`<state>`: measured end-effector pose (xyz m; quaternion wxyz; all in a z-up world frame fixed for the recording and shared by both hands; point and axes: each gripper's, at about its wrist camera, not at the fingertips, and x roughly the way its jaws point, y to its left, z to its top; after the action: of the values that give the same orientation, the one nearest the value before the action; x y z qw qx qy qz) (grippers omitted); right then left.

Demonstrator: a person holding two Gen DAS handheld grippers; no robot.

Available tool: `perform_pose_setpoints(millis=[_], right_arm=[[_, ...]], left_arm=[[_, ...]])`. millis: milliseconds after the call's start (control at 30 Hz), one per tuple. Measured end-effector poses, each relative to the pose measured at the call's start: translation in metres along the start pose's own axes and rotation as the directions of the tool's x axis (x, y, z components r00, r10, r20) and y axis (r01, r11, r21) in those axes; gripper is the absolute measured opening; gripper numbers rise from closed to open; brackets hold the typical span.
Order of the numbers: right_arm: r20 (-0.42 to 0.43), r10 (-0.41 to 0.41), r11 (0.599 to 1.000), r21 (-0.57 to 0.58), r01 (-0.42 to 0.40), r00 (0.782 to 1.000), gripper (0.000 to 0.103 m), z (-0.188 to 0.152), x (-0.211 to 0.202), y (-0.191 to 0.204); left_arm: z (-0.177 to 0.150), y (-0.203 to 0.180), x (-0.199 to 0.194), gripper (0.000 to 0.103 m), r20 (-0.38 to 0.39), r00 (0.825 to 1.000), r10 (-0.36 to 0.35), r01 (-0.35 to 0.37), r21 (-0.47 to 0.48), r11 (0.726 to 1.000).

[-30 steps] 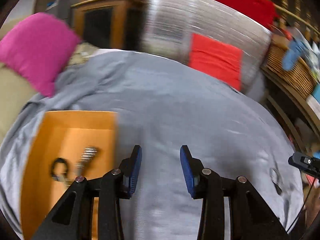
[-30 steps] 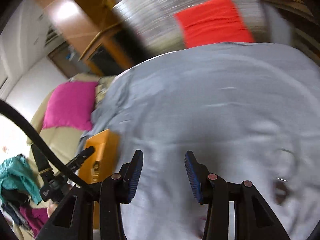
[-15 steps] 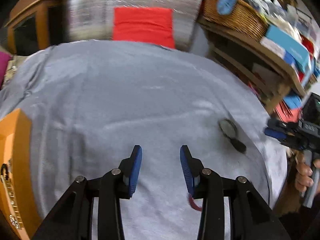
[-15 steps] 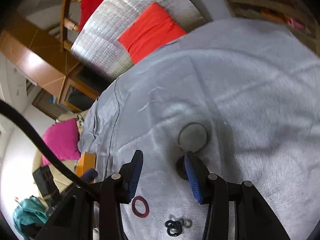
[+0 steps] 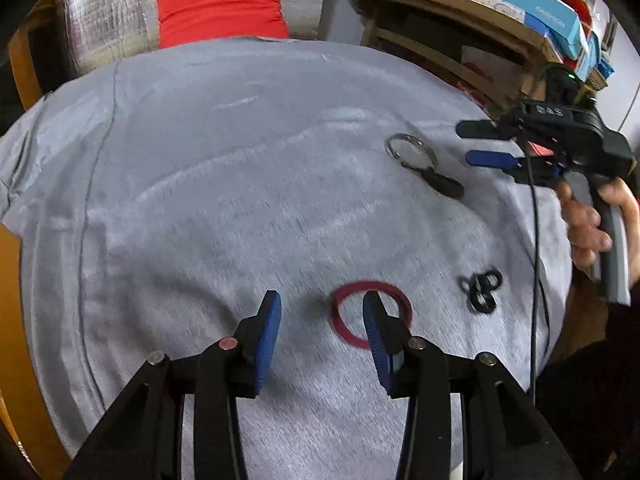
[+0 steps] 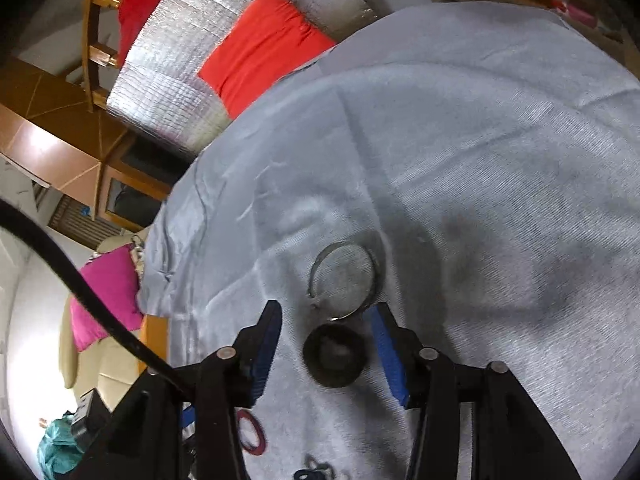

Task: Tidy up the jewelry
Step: 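Close the left tool on the maroon hair tie while the right tool grasps the bangle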

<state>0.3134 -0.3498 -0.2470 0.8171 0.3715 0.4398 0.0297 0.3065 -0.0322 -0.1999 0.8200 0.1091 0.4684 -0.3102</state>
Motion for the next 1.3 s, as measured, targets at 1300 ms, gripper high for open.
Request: perform_pose_setpoints(millis=[1300], right_arm=[[0.073,-0.451,0.856,-0.247,0.454,0.890,0.063,0.007,0.088,0.055]], left_arm=[[0.002,-0.035,0.038,0.051,-0.030,0.994,-0.110,0.110,0.022,0.994]])
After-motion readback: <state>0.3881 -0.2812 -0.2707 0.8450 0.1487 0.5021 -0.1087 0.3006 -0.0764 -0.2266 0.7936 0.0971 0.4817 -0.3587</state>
